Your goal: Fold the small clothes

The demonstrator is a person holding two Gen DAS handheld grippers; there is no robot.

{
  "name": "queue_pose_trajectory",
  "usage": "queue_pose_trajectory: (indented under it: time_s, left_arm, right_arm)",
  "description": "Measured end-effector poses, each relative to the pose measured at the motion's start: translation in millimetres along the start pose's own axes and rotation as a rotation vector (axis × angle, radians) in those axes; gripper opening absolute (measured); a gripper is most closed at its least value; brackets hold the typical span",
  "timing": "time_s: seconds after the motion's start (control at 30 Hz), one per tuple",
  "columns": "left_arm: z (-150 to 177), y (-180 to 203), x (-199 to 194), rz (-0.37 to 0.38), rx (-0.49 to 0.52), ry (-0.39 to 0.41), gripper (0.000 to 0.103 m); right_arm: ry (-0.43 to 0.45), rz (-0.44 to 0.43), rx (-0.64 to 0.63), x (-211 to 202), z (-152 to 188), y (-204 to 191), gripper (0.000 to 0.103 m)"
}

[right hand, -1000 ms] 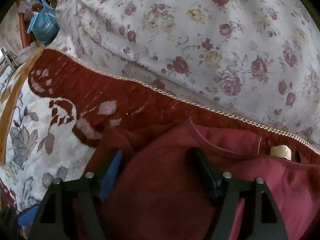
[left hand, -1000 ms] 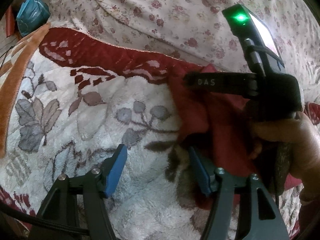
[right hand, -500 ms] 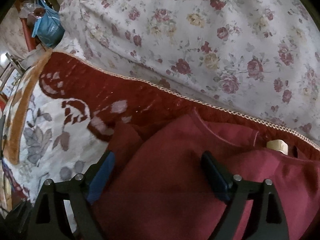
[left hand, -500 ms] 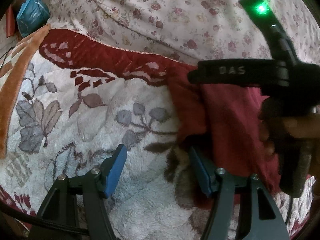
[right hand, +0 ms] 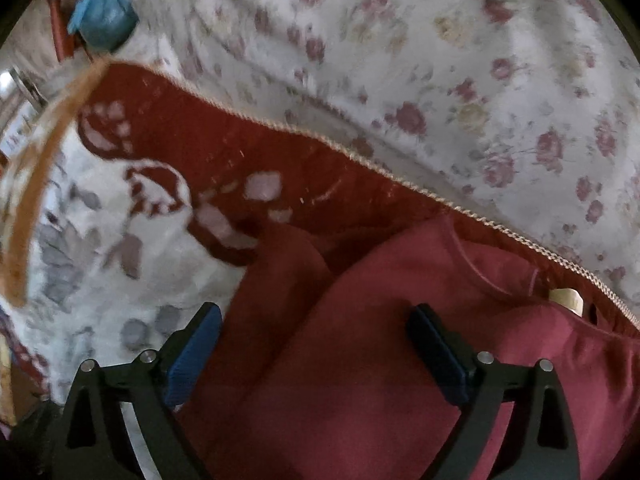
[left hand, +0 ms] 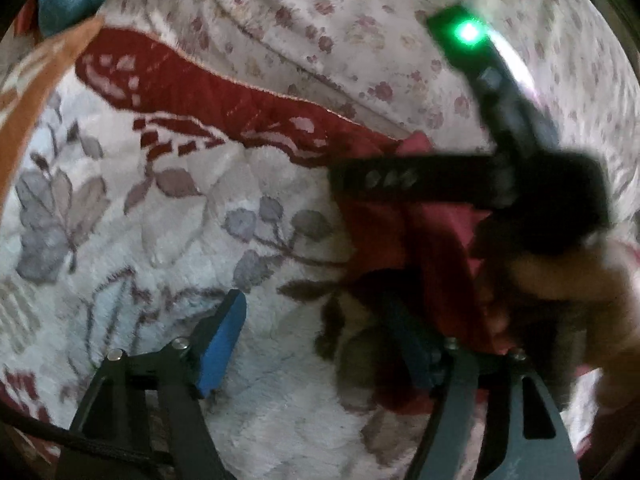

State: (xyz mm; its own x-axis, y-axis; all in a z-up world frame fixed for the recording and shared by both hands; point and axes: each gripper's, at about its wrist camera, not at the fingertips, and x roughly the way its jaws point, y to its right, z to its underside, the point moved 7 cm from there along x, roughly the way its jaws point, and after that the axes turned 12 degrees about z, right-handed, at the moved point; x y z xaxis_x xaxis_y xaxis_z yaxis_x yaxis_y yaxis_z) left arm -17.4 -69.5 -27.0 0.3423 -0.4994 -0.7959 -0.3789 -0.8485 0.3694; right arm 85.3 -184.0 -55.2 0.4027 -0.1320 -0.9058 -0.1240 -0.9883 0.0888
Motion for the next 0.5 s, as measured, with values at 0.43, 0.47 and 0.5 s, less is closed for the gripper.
queue_pose_trajectory:
  time_s: [0.43, 0.47, 0.5]
  left_arm:
    - [-2.8, 46.0, 28.1, 0.16, -0.012, -0.019, 0.084]
    - [-3.5, 49.3, 30.0, 0.17, -0.004, -0.011, 0.082]
    - [-4.4, 52.0, 30.7, 0.187, 0.007, -0.003, 0.068]
  right_arm:
    - [0.109, -0.142, 0.069, -43.4, 5.0, 49.3, 0.021]
    - [0.111, -0.147, 0.073, -45.3, 5.5, 51.3, 0.021]
    - [0.113, -0.152, 0.079, -47.2, 6.8, 53.9, 0.021]
